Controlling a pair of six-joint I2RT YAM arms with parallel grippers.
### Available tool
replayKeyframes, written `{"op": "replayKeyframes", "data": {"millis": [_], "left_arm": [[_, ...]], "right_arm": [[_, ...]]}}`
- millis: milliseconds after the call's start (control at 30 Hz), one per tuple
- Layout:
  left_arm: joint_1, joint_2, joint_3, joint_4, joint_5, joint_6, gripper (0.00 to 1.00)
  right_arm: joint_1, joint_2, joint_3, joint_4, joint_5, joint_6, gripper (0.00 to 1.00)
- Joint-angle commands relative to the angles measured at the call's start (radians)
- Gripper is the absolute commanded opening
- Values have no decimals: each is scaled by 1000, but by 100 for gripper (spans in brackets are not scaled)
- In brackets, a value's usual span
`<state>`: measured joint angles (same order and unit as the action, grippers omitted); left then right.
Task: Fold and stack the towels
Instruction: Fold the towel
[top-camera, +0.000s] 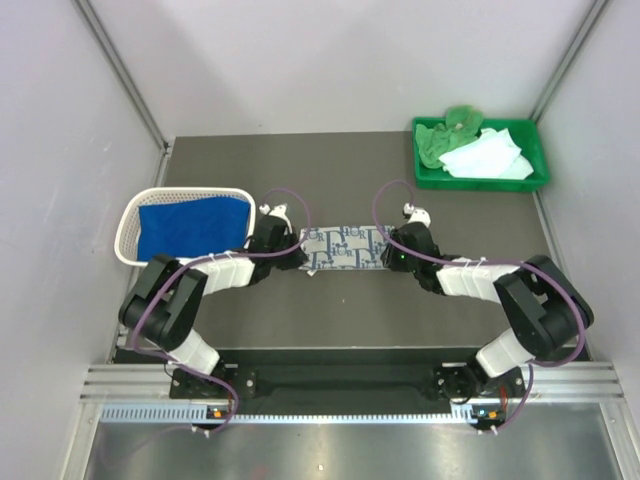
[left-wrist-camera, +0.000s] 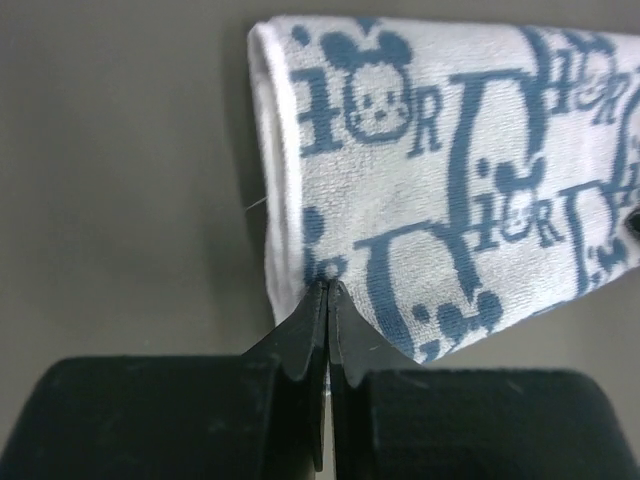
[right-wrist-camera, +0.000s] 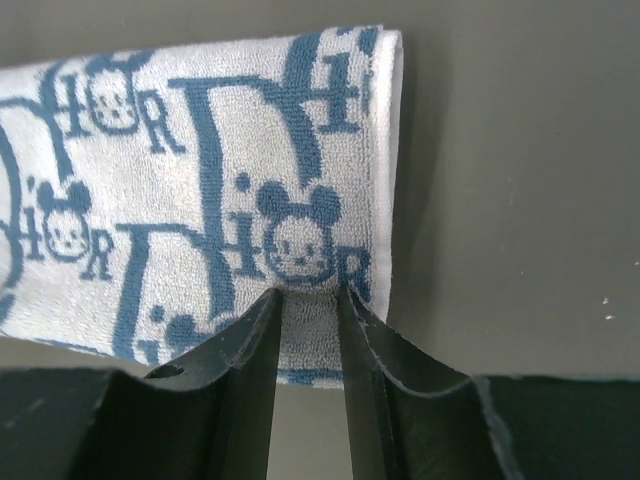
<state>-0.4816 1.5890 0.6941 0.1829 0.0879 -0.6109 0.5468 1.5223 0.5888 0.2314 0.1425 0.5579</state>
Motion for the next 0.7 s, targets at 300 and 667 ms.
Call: {"op": "replayKeyframes", "data": {"millis": [300,667], "left_arm": [[-2,-33,14,-97,-76,-3,8],[1,-64,182,-378,-237,-59,66]], "right_arm": [[-31,-10,-34,17,-6,19,30],[-33,-24,-15,-7,2,2,30]]}}
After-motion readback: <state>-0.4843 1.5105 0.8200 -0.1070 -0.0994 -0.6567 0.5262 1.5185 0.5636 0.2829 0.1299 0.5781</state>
